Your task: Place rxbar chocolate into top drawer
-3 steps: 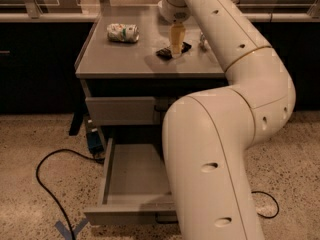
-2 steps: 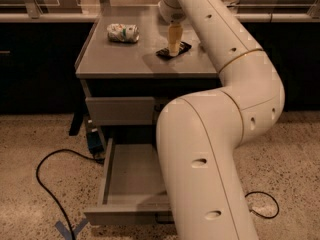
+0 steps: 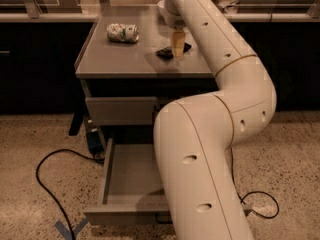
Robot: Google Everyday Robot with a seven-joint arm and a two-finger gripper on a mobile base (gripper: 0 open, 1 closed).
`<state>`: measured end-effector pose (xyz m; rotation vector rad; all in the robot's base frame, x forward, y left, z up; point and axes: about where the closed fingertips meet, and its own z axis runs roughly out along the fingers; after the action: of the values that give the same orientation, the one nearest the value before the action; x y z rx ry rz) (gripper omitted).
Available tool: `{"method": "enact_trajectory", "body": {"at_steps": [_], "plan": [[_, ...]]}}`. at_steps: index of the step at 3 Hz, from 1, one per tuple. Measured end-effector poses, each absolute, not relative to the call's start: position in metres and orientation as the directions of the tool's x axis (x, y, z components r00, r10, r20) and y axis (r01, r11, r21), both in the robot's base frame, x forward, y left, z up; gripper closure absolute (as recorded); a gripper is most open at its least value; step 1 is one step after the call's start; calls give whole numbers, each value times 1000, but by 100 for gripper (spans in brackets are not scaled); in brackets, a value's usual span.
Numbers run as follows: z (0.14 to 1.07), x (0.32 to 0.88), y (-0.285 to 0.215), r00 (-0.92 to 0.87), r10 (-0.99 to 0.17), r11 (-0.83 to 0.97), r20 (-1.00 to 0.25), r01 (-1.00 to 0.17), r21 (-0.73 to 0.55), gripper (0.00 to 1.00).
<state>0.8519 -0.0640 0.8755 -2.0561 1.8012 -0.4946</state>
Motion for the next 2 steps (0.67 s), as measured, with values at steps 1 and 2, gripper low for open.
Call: {"method": "enact_trajectory", "body": {"at_steps": [1,2], "plan": [[869,851,-68,122,-992,-115,17,-874,-472,0],[862,850,-68,134,-991,-124,12,-882,-455,0]]}}
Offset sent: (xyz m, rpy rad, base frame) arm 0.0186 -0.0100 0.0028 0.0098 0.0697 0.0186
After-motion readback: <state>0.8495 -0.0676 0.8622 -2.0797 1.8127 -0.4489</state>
